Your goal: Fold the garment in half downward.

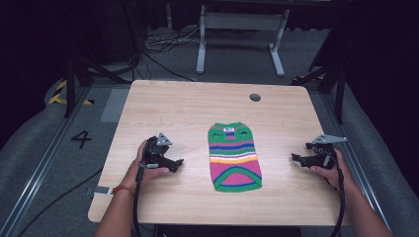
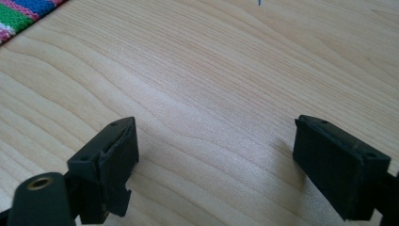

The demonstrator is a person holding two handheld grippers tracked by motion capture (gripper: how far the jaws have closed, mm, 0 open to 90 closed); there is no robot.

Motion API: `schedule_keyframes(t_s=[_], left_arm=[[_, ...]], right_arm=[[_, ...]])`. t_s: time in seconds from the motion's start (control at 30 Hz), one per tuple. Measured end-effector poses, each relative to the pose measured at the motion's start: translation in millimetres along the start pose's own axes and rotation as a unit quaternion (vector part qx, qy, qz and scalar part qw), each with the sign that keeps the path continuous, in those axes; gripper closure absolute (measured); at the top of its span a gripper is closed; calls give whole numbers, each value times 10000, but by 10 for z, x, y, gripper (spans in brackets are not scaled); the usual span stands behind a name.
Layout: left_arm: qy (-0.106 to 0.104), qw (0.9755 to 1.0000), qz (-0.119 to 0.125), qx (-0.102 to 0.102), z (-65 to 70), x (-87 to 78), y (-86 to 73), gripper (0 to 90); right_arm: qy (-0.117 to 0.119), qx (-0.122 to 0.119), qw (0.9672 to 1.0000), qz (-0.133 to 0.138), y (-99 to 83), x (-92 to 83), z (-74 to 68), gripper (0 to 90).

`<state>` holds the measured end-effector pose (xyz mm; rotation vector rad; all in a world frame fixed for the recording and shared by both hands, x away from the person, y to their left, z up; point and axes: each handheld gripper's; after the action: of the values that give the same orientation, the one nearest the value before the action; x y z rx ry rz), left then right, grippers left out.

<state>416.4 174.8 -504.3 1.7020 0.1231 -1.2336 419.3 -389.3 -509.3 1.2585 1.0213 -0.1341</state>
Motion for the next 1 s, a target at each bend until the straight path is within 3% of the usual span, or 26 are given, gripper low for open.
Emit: schedule_keyframes(t_s=[0.43,0.53,0.6,0.73,0.87,0.93,1.0], left_arm=[[65,10000,0,-49,-18,-20,-10,16],[13,9999,134,-16,-43,-52,-29,111],[4,9999,146,28,-47,-60,-30,161],[-13,9999,142,14,-50,-68,-30,167],[126,9997,203,-53,-59,-77,2,202],[116,9997,202,-36,-71,-77,41,210],[90,9997,226,-77,-83,-91,95,210]], right_arm=[[31,-40,10000,-27,25,19,6,155],[-11,6,9999,-129,49,18,-3,161],[67,-37,9998,-185,79,16,-11,222],[130,-97,9996,-225,121,45,-40,235],[334,-233,9991,-148,199,27,-87,317],[305,-411,9986,-108,259,-2,-124,390],[379,-514,9979,-121,320,-1,-158,400]])
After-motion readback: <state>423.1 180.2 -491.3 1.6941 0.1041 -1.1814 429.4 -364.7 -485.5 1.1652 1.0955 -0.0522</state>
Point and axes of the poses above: each handheld gripper's, and its own axes: x roughly forward along the jaws, y roughly out of its top, z roughly to its right, and after that the axes turned 2 degrees about y, right-handed
